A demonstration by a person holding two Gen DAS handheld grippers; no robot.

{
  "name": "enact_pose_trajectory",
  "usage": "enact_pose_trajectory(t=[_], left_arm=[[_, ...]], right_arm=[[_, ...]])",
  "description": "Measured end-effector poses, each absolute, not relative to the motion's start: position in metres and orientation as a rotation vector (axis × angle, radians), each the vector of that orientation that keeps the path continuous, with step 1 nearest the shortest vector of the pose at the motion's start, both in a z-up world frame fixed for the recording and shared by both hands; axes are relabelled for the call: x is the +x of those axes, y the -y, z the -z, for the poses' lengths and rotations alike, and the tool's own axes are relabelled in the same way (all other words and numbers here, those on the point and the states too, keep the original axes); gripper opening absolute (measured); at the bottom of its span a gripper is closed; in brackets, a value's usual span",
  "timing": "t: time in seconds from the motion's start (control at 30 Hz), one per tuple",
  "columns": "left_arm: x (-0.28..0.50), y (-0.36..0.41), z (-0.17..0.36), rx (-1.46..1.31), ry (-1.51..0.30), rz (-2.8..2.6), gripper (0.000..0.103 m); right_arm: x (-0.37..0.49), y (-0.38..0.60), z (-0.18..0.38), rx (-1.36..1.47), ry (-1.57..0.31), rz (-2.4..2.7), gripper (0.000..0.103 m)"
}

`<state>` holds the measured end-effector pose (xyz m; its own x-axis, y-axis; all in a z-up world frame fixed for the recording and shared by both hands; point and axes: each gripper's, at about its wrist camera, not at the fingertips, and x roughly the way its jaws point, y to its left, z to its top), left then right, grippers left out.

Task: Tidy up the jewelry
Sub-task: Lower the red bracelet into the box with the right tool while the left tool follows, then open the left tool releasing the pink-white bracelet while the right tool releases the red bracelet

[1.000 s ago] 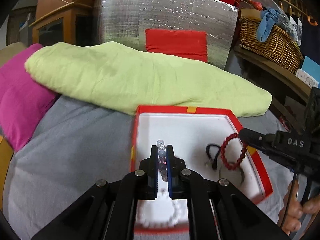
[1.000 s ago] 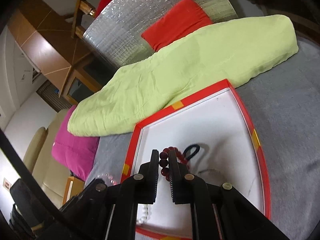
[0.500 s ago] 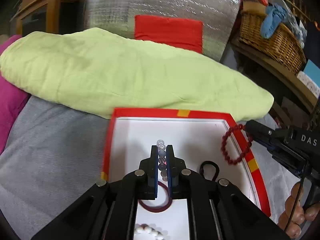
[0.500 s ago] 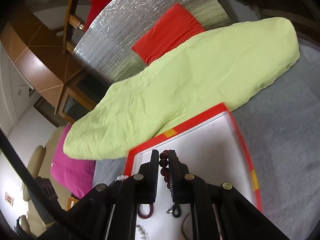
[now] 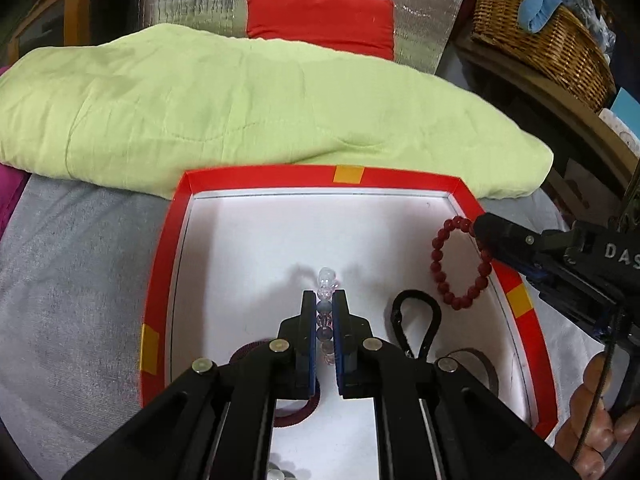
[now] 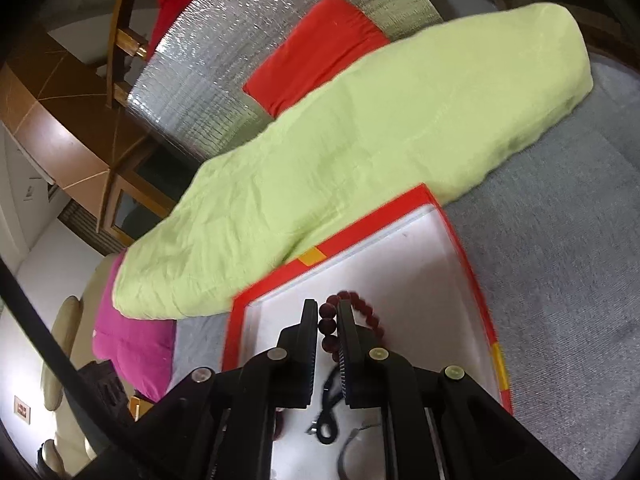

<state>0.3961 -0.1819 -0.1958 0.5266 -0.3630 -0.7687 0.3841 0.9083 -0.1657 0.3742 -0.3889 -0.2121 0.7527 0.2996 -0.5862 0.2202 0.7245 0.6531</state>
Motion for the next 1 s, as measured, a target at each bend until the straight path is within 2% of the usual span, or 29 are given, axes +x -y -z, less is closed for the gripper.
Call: enact_pose_trajectory(t=[0.13, 0.23, 0.27, 0.3, 0.33, 0.37, 0.43, 0.47, 0.5, 0.53, 0.57, 0.6, 1.0], left_arm=[[0.399, 0.184, 0.202, 0.035, -0.968, 0.449, 0.008], [0.400, 0.183, 0.205, 0.042, -0.997, 0.444, 0.013], [0.400, 0.184, 0.204, 0.048, -0.996, 0.436, 0.024], [0.399, 0.183, 0.203, 0.053, -0.995, 0.427, 0.041], [0.398, 0.183, 0.200, 0.056, -0.990, 0.417, 0.048], [0.396, 0.182, 0.197, 0.060, -0.975, 0.413, 0.054], [0.393, 0.180, 0.191, 0.072, -0.955, 0.399, 0.055], [0.392, 0.177, 0.187, 0.074, -0.951, 0.385, 0.058], [0.390, 0.174, 0.183, 0.074, -0.946, 0.368, 0.062], [0.389, 0.170, 0.180, 0.075, -0.938, 0.357, 0.063], [0.385, 0.166, 0.175, 0.079, -0.924, 0.343, 0.063], [0.381, 0.161, 0.170, 0.087, -0.911, 0.325, 0.063], [0.316, 0.108, 0.141, 0.089, -0.848, 0.167, 0.068]], right_arm=[[0.373, 0.395, 0.220, 0.782, -0.774, -0.012, 0.010], [0.372, 0.399, 0.223, 0.771, -0.805, 0.018, 0.011], [0.372, 0.401, 0.224, 0.770, -0.811, 0.025, 0.014], [0.371, 0.402, 0.225, 0.769, -0.819, 0.031, 0.014], [0.371, 0.403, 0.225, 0.768, -0.827, 0.035, 0.014], [0.371, 0.403, 0.225, 0.762, -0.838, 0.042, 0.014], [0.368, 0.404, 0.223, 0.754, -0.837, 0.056, 0.014], [0.366, 0.406, 0.221, 0.754, -0.835, 0.057, 0.018], [0.364, 0.407, 0.218, 0.759, -0.832, 0.049, 0.026], [0.362, 0.407, 0.215, 0.760, -0.826, 0.044, 0.032], [0.358, 0.407, 0.210, 0.755, -0.812, 0.046, 0.044], [0.354, 0.407, 0.205, 0.746, -0.795, 0.050, 0.046], [0.285, 0.378, 0.164, 0.656, -0.753, -0.029, 0.045]])
